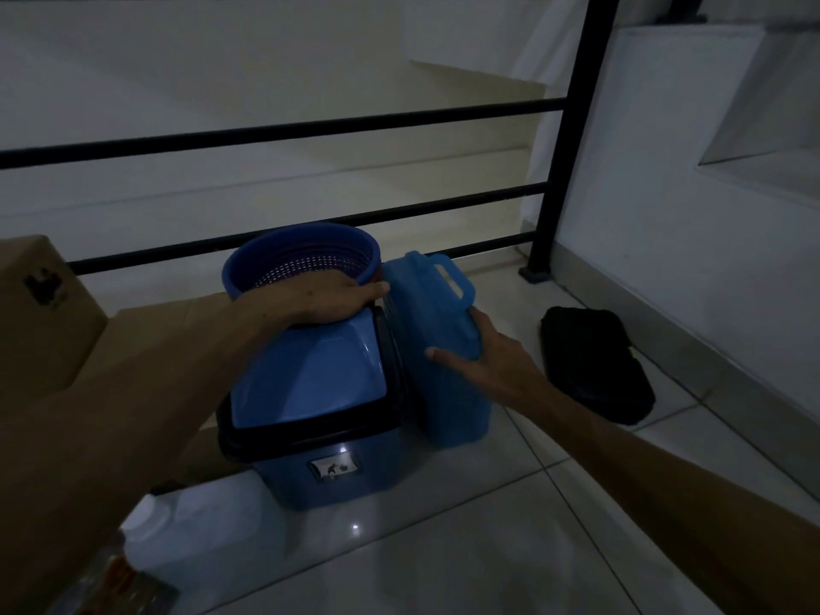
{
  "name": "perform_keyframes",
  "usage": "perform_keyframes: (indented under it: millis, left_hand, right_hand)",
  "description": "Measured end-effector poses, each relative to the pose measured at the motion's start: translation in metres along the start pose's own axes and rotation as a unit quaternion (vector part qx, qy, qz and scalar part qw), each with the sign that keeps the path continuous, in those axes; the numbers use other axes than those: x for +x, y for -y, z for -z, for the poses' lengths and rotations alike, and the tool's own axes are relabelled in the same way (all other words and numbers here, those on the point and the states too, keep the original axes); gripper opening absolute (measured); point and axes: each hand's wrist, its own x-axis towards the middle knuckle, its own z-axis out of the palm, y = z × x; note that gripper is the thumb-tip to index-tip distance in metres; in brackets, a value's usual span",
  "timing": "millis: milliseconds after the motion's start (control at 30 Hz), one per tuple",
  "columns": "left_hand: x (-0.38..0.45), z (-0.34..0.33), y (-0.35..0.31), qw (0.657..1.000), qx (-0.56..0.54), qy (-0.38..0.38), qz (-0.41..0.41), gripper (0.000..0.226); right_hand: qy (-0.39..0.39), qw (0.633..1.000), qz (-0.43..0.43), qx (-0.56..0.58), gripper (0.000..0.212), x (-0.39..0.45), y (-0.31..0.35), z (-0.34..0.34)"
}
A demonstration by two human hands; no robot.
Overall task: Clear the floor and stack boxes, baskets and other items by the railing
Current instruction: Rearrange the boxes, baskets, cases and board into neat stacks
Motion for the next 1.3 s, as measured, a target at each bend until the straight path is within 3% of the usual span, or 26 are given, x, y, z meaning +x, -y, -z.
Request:
perform_keyframes:
  millis: [100,233,767,967,1167,1300]
  left_hand:
    - [-0.004,-0.007,0.002,0.999,0.028,-0.044,-0.016,0.077]
    - [-0.004,-0.012,0.009,0.998,0.027,-0.055,-0.024,0.082]
    - [-0.006,-0.016,0.005,0.996,0.020,-0.078,-0.028,0.074]
    - [-0.009,-0.011,-0.001,0.997,0.032,-0.068,-0.019,0.076]
    - [-0.007,-0.007,-0.052,0.961,-0.051,-0.239,-0.126,0.049]
    - [0.012,-0.031,-0.122,0.932,-0.105,-0.282,-0.202,0.037]
  right_hand:
    - [-0.007,1.000,0.012,0.023,0.081,-0.001,0.004,0.000]
    - [-0.007,0.999,0.036,0.014,0.072,-0.003,0.007,-0.013]
    - [0.070,0.996,0.056,-0.016,0.059,0.012,0.014,-0.001]
    - [0.078,0.994,0.048,0.053,0.067,0.010,0.007,0.004]
    - [-0.034,0.990,-0.009,0.136,0.085,0.018,-0.028,0.032]
    - [-0.155,0.974,-0.112,0.125,0.063,0.024,-0.072,0.068]
